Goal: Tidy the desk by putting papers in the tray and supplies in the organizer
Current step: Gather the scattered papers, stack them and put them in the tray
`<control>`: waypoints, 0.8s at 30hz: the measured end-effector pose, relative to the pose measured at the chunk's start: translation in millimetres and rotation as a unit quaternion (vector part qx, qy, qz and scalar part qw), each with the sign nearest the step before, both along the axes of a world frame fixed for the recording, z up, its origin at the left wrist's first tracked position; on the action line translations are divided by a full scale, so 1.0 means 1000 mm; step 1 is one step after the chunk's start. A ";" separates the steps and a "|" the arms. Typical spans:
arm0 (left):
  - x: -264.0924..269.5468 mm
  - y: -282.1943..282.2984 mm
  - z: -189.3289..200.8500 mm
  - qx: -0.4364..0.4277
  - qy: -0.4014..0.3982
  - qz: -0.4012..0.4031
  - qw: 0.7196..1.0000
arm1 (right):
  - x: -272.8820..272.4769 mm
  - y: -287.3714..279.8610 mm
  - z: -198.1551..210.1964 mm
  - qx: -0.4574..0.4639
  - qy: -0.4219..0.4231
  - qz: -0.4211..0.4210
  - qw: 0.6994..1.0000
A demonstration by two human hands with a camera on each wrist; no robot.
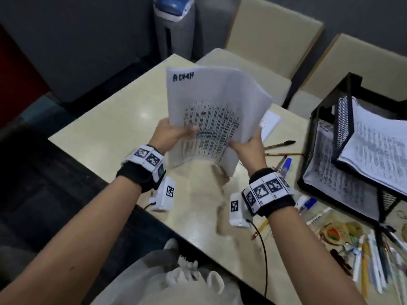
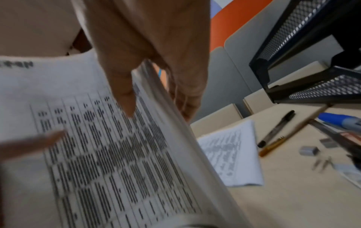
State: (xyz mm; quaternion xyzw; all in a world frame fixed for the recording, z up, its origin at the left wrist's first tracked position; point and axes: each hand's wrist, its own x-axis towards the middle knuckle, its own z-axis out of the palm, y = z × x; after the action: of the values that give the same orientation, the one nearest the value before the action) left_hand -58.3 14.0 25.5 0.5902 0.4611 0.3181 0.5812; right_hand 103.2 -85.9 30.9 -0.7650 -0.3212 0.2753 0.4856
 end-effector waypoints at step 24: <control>-0.037 0.085 -0.073 -0.134 0.424 0.065 0.893 | 0.003 0.003 -0.090 -0.164 -0.167 0.231 0.944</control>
State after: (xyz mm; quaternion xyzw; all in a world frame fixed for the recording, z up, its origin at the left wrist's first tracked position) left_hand -95.4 98.9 -47.2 0.5546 0.7393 0.0097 0.3818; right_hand 106.0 -83.4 -59.6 -0.7741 -0.5157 0.2969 0.2158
